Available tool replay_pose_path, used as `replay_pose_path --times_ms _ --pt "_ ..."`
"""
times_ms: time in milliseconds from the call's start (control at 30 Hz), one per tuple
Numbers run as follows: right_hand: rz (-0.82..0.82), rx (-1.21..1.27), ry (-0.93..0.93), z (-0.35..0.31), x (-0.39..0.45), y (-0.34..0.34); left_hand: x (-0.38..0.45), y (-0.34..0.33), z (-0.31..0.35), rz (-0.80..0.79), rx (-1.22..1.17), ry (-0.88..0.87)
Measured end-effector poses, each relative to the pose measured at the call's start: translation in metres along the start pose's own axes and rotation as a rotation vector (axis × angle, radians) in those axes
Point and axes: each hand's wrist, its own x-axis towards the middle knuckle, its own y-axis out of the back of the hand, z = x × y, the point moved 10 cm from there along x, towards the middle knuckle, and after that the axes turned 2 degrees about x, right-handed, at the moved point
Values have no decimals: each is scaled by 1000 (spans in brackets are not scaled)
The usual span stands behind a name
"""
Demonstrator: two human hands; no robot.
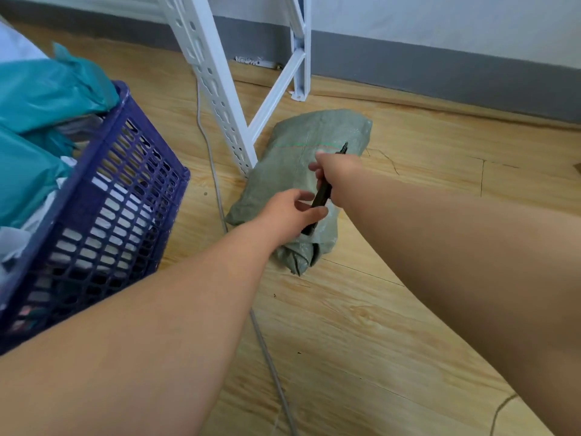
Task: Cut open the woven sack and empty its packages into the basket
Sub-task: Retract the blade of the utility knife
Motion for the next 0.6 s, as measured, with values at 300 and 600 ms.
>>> replay_pose_path --times_ms 300,600 --pt "-228 -145 371 -131 -62 -52 -21 87 97 156 -293 -185" --pt "-179 -221 571 -229 -142 -70 -69 169 188 242 -359 -337"
